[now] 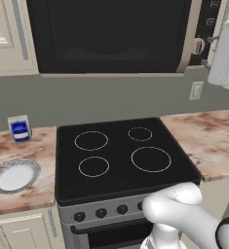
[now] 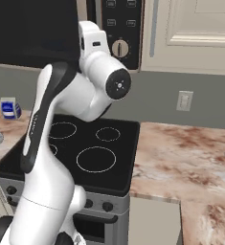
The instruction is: Pick the carrot from the counter and place it in the microwave. Then turn on the microwave.
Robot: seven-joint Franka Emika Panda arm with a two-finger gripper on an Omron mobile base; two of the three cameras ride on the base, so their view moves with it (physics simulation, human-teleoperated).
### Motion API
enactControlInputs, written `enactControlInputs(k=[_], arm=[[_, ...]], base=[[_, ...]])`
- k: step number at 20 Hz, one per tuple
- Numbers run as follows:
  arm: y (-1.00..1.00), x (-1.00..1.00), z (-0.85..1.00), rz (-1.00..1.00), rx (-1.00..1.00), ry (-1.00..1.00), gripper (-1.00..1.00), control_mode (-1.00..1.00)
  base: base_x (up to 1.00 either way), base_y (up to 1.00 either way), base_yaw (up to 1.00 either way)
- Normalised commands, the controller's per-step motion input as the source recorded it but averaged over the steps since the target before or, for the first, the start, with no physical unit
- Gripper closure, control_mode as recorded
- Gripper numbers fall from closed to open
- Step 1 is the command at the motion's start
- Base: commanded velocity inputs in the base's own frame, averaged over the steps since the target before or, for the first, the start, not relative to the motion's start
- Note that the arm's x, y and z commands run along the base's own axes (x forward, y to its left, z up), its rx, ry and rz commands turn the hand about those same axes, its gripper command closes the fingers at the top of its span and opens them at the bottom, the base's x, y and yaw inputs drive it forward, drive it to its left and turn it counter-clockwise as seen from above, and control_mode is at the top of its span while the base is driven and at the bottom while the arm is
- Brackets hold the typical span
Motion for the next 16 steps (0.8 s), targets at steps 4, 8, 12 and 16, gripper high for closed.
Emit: enactControlInputs(k=[4, 8, 12, 16], arm=[[-0.04, 0.05, 0.00, 0.00, 0.00, -0.07, 1.00, -1.00], [-0.05, 0.16, 0.06, 0.00, 0.00, -0.07, 1.00, -1.00], [-0.16, 0.28, 0.20, 0.00, 0.03, -0.04, 1.00, -1.00], [-0.22, 0.34, 0.28, 0.00, 0.06, -0.02, 1.00, -1.00]], base=[[0.00, 0.00, 0.00], [0.00, 0.00, 0.00], [0.00, 0.00, 0.00], [0.00, 0.00, 0.00]])
